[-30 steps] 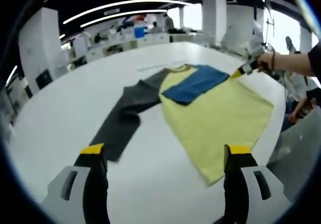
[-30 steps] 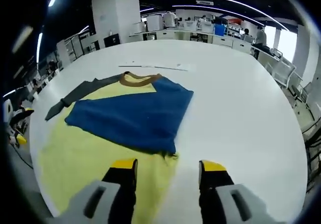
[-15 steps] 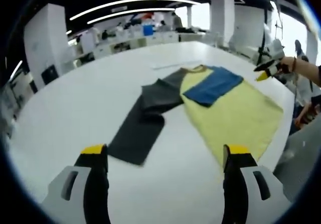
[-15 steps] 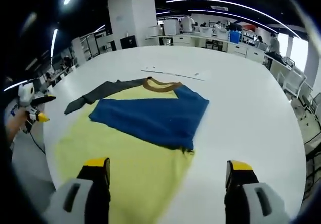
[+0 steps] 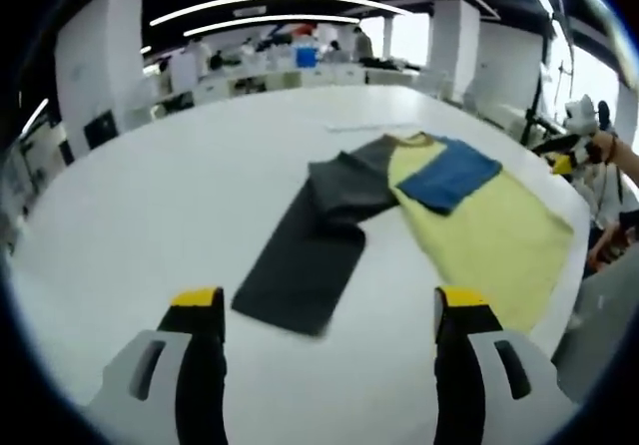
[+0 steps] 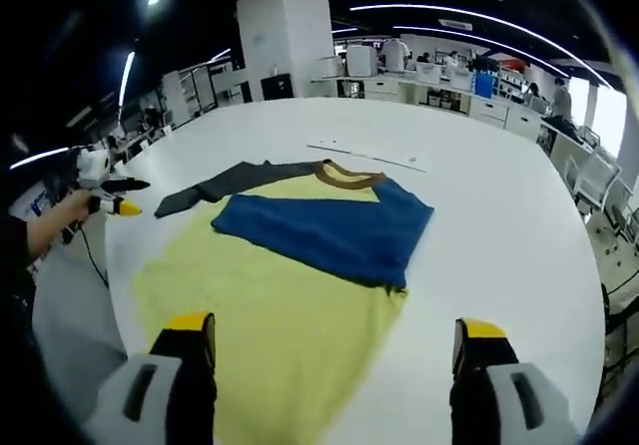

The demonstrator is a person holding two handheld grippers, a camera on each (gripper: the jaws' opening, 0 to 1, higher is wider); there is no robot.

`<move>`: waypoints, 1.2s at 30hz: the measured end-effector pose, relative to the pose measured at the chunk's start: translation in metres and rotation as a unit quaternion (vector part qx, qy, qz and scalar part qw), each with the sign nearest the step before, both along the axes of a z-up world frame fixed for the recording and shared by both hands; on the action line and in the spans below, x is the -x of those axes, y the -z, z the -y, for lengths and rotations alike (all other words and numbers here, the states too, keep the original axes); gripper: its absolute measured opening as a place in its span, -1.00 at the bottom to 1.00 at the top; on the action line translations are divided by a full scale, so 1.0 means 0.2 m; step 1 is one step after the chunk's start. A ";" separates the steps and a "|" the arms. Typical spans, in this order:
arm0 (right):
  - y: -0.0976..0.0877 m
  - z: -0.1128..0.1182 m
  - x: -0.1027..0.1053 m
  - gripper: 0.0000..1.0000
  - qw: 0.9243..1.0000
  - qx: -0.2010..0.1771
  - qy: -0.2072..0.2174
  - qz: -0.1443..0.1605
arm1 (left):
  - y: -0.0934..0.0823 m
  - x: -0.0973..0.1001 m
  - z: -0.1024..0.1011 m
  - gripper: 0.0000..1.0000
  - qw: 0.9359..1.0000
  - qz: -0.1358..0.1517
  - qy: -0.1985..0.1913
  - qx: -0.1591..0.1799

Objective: Fold the garment on the visible template until the final outline fits inside the template.

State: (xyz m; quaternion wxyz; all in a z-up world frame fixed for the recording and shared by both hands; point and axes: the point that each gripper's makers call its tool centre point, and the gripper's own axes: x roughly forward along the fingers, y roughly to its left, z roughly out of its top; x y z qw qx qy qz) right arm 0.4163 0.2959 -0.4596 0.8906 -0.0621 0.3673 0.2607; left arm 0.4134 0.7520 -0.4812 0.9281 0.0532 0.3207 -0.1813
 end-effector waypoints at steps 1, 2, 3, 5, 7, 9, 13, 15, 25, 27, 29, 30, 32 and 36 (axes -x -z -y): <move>0.00 0.00 0.00 0.99 1.000 -0.001 0.002 0.001 | 0.01 -0.01 -0.02 0.65 1.000 -0.002 -0.003 -0.001; 0.00 0.00 0.01 0.99 1.000 -0.005 0.006 0.000 | 0.03 -0.02 -0.03 0.63 1.000 -0.006 -0.007 0.000; -0.01 0.00 0.01 0.99 1.000 -0.008 0.008 0.000 | 0.04 -0.02 -0.04 0.59 1.000 -0.009 -0.010 0.004; -0.01 0.00 0.02 0.99 1.000 -0.012 0.010 0.002 | 0.07 -0.03 -0.06 0.58 1.000 -0.011 -0.015 0.010; 0.00 0.00 0.03 0.99 1.000 -0.011 0.012 0.002 | 0.09 -0.03 -0.07 0.56 1.000 -0.015 -0.023 0.015; 0.00 0.00 0.04 0.98 1.000 -0.008 0.015 -0.001 | 0.11 -0.04 -0.09 0.48 0.999 -0.017 -0.039 0.020; 0.01 0.01 0.06 0.96 1.000 -0.008 0.020 -0.003 | 0.14 -0.04 -0.10 0.34 0.997 -0.022 -0.059 0.031; 0.01 0.01 0.06 0.95 1.000 -0.007 0.021 -0.004 | 0.15 -0.03 -0.10 0.20 0.997 -0.024 -0.068 0.031; 0.00 0.03 0.06 0.91 1.000 0.001 0.028 0.000 | 0.21 -0.02 -0.11 -0.27 0.990 -0.050 -0.123 0.052; 0.01 0.03 0.06 0.91 1.000 0.002 0.028 0.000 | 0.22 -0.04 -0.11 -0.39 0.988 -0.052 -0.139 0.045; 0.01 0.03 0.06 0.91 1.000 0.003 0.027 -0.002 | 0.23 -0.04 -0.11 -0.43 0.984 -0.059 -0.157 0.057; 0.02 0.04 0.06 0.91 1.000 0.004 0.027 -0.003 | 0.23 -0.04 -0.11 -0.43 0.983 -0.060 -0.162 0.058; 0.02 0.04 0.06 0.91 1.000 0.007 0.026 -0.003 | 0.25 -0.04 -0.11 -0.46 0.981 -0.068 -0.174 0.050; 0.01 0.04 0.06 0.90 1.000 0.010 0.025 0.001 | 0.25 -0.04 -0.14 -0.59 0.975 -0.071 -0.208 0.040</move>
